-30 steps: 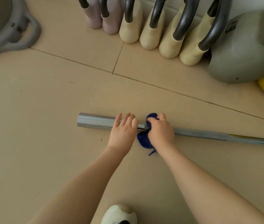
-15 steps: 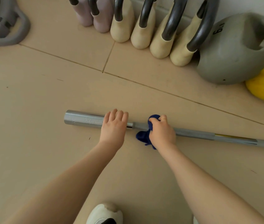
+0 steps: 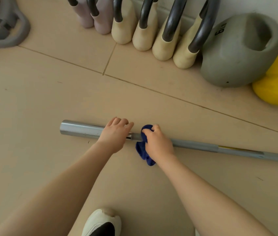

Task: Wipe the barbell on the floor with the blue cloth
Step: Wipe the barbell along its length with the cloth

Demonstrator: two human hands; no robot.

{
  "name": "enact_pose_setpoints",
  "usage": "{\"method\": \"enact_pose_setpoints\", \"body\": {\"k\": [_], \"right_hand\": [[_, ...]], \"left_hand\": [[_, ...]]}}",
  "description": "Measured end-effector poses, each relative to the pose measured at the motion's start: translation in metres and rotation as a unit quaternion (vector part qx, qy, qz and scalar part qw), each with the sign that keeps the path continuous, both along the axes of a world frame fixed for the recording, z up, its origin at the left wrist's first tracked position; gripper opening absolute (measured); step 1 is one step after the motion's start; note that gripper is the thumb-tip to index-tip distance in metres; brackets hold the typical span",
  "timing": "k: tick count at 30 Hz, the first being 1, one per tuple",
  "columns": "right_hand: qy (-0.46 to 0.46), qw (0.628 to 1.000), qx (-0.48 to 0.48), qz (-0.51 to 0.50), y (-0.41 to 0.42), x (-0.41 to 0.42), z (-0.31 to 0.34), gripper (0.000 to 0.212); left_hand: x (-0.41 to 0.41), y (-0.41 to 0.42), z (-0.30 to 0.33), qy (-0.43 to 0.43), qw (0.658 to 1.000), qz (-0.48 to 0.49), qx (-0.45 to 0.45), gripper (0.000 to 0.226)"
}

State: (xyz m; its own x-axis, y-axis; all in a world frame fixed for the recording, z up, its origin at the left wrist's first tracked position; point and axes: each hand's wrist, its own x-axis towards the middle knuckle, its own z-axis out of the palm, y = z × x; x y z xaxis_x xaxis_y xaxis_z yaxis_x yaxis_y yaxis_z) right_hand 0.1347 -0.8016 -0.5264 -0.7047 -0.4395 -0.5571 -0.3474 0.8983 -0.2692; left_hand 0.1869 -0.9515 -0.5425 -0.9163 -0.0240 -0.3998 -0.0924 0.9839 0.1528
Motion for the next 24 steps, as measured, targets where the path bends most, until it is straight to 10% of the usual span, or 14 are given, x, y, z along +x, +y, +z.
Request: {"method": "enact_pose_setpoints", "body": {"k": [4, 10, 17, 24], "right_hand": [[0.050, 0.990, 0.094, -0.091, 0.014, -0.002, 0.000, 0.023], [-0.022, 0.999, -0.035, -0.031, -0.025, 0.037, 0.006, 0.039], [0.049, 0.991, 0.039, -0.120, -0.015, 0.013, -0.001, 0.031], [0.038, 0.998, -0.044, -0.003, -0.060, 0.030, -0.005, 0.032]], "left_hand": [[0.016, -0.001, 0.007, 0.012, 0.999, -0.042, -0.005, 0.074], [0.038, 0.000, 0.004, 0.130, 0.990, -0.058, 0.000, 0.064], [0.022, -0.014, 0.003, 0.016, 0.998, -0.034, 0.053, 0.066], [0.027, -0.014, -0.004, 0.161, 0.983, 0.050, 0.076, 0.051]]}}
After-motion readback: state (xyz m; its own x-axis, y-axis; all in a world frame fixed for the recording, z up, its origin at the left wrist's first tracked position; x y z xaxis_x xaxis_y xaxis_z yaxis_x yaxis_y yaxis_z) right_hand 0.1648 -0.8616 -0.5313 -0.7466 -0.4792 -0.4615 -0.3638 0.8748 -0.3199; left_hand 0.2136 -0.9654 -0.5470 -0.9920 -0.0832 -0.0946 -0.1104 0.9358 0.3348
